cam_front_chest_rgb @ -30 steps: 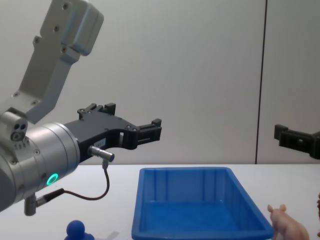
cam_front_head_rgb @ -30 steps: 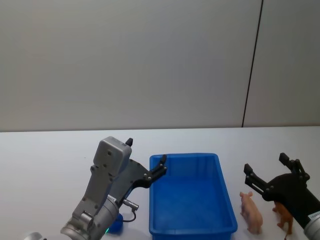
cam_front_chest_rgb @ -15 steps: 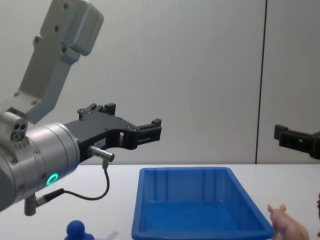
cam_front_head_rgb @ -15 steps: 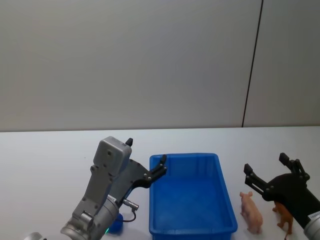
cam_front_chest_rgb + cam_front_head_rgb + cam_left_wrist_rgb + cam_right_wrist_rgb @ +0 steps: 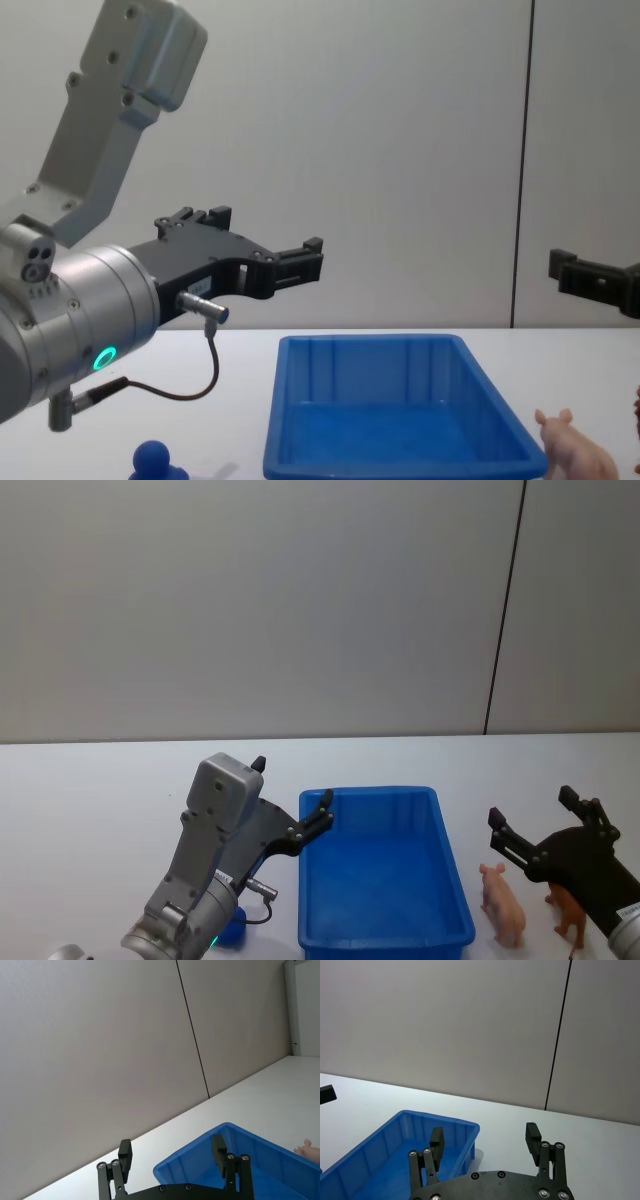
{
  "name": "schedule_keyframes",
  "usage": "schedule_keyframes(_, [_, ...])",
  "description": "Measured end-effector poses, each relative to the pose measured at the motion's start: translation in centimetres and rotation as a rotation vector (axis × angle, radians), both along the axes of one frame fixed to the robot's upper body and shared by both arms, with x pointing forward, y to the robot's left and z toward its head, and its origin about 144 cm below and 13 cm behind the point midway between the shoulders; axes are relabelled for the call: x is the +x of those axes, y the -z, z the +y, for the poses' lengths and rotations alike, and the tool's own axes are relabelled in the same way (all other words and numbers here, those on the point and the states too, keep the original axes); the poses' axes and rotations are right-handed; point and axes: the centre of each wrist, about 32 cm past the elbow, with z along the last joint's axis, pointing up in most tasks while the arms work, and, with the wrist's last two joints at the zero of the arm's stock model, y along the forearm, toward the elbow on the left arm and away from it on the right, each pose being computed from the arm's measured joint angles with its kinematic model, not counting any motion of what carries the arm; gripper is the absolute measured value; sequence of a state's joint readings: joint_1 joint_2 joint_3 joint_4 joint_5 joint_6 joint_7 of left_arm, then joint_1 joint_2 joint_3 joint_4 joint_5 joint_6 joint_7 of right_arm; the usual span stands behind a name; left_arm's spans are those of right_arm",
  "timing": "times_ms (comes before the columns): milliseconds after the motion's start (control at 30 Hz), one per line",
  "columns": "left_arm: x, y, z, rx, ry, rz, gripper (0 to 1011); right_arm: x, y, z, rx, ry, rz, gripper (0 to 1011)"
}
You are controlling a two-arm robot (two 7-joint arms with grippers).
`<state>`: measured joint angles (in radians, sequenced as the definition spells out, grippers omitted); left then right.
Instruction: Pick up the two dolls from the table and place them into the box.
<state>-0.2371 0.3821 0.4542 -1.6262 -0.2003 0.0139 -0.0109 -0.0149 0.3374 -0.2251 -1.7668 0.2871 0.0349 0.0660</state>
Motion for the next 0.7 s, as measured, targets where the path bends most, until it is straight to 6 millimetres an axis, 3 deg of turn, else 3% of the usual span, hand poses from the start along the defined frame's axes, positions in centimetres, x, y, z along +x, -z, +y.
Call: schedule_keyframes(700, [0.0, 0.0, 0.0, 0.000, 0.000, 0.000, 1001, -0.9, 0.3, -1.0, -0.032, 0.104, 0.083, 1001])
